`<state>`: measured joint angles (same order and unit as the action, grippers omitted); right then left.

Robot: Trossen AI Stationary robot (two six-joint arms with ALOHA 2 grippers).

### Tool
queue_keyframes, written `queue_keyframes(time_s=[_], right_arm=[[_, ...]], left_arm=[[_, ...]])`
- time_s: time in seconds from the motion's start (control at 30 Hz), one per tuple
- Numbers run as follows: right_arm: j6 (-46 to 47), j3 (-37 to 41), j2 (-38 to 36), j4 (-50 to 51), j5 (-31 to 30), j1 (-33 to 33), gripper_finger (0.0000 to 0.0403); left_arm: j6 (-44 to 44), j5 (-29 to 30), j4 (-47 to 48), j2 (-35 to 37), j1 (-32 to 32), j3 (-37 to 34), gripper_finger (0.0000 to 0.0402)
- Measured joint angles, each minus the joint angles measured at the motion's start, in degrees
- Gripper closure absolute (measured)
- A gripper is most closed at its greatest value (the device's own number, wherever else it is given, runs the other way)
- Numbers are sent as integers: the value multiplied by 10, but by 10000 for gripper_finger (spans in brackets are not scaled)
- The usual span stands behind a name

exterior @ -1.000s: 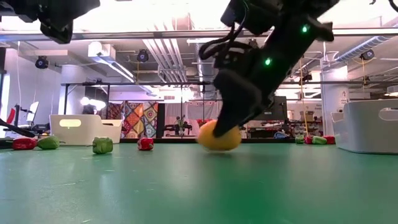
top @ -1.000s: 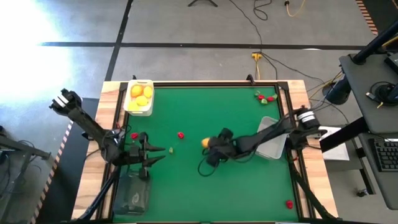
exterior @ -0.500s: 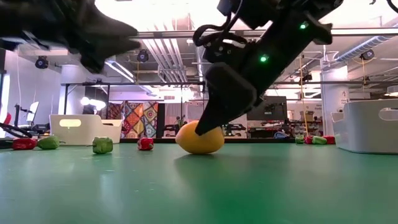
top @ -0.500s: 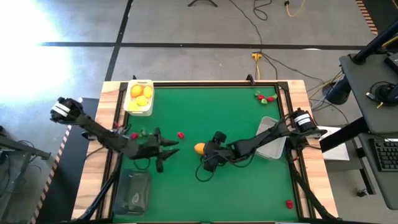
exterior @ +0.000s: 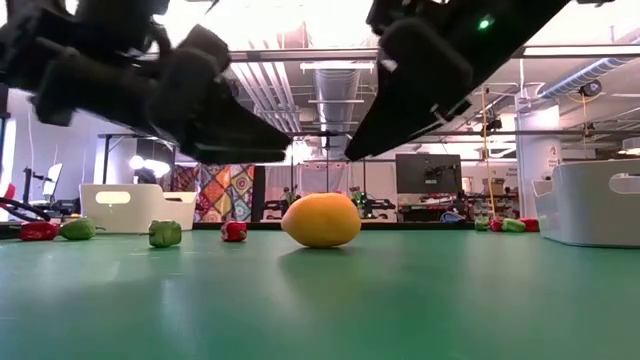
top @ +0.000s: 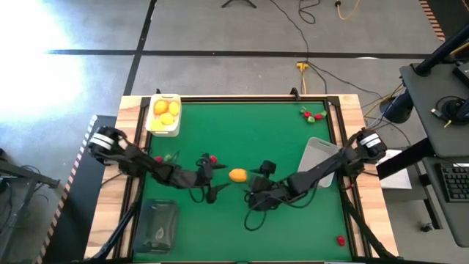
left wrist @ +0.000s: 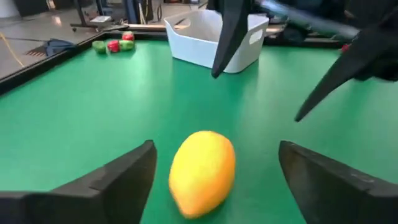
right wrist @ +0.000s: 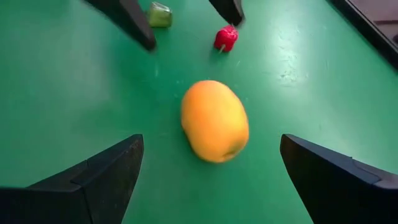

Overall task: Sort produce into baskets
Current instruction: Put the yellow lemon into the white bin

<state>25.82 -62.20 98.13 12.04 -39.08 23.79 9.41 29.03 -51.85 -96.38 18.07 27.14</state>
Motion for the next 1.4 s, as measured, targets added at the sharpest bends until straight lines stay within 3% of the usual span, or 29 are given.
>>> queue_keyframes(time_s=[0.2, 0.4, 0.57, 0.77, 1.0, 1.17, 1.3, 1.4], right_arm=[[63, 0, -16, 41, -14, 15, 33], [101, 0, -38, 72, -15, 46, 32], [107, 0, -45, 81, -17, 52, 32], [91, 3, -52, 95, -28, 47, 32], [6, 29, -93, 96, -4, 8, 36], [-50, 88, -137, 52, 44, -54, 39], [-109, 143, -152, -66, 91, -99, 39], [-140, 175, -153, -115, 88, -118, 39]], left_arm=[[-15, -64, -1, -71, -43, 50, 40], [-34, -175, -35, -116, -108, 59, 47], [-60, -191, -32, -178, -110, 87, 60], [-47, -192, -41, -227, -108, 118, 96], [-14, -183, -68, -229, -87, 115, 180], [15, -168, -71, -176, -74, 79, 187], [35, -162, -57, -28, -64, 10, 187], [78, -105, 82, 120, -77, -40, 187]])
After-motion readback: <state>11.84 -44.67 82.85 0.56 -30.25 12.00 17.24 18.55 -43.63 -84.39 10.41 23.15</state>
